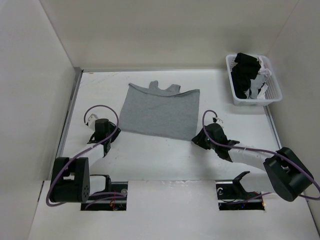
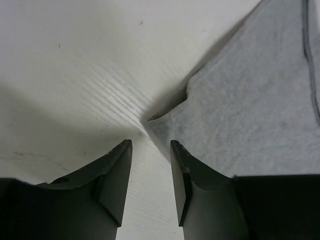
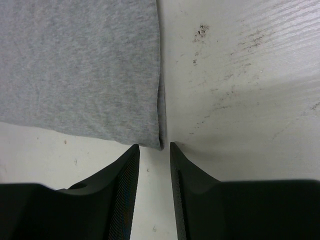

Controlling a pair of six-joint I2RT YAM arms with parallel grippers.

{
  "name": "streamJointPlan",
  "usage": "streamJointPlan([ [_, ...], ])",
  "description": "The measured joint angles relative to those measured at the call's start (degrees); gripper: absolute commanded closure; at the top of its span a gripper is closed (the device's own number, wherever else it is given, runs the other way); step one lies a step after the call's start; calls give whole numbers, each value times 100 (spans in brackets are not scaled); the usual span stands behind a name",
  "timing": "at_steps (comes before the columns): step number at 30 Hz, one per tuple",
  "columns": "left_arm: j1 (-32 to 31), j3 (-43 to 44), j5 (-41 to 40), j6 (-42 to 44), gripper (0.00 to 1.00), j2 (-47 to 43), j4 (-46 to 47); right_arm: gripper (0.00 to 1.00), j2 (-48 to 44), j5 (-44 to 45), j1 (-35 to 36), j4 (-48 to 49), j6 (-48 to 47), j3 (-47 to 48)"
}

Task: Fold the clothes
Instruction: Fold the tank top

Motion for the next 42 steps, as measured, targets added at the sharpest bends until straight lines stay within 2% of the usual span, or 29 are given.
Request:
streamJointPlan([
  [7,2,55,173,-20,69,378,227,65,-46,17,0,-28,-2,-13],
  [17,-15,153,35,-39,84,800,634,58,-105,48,0,-33,2,-26],
  [23,-17,153,-11,-44,98,929,796,58,-120,55,0,-33,2,-28],
  [28,-48,151,-22,-46,100,946,866,57,-192,66,0,-33,17,-52],
  [36,-48,-31,-39,-26,100,-168,621,64,31,127,7,-59,68,46],
  [38,-39,-39,-37,-20,100,-326,601,69,151,129,24,-11,83,109],
  [42,-39,-66,-33,-17,100,-361,509,86,341,129,33,31,103,201],
])
